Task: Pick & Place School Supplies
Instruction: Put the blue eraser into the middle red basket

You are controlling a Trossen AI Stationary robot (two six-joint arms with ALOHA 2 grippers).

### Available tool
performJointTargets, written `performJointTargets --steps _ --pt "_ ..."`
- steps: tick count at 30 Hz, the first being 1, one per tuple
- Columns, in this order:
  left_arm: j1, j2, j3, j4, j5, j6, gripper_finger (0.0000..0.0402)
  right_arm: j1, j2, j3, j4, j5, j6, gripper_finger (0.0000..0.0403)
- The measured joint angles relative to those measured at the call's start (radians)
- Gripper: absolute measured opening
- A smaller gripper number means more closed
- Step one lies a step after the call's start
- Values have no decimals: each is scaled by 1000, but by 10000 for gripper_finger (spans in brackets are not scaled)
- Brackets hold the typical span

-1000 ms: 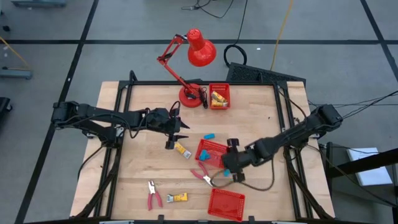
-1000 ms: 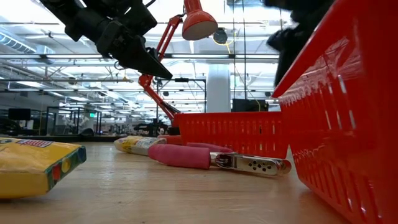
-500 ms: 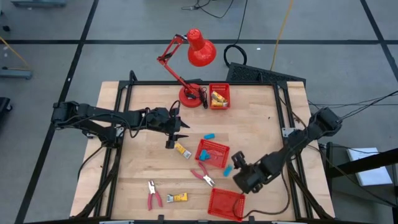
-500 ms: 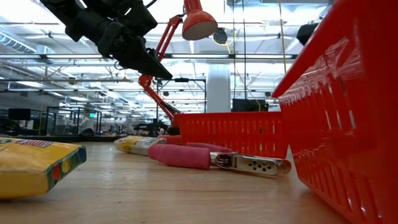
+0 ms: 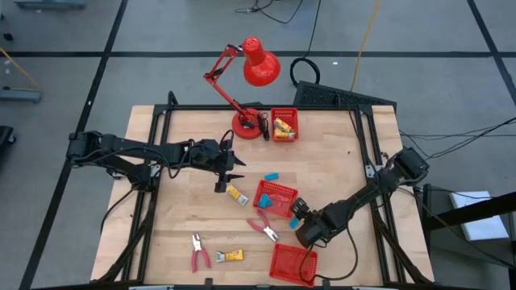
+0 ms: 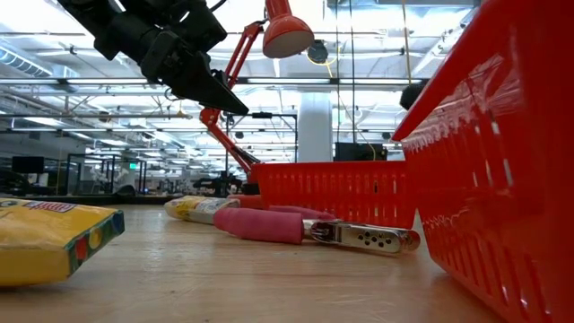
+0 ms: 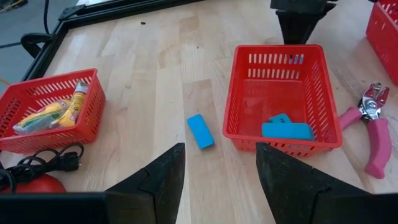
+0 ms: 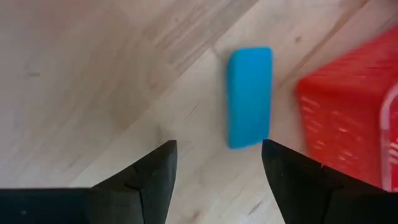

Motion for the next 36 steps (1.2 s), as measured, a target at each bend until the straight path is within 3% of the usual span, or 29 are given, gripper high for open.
performJointTargets --steps 10,36 --pt "0 0 0 -4 0 5 198 -51 -1 0 96 -50 -90 226" --pt "0 0 0 -4 0 8 198 -69 50 4 175 -132 -128 191"
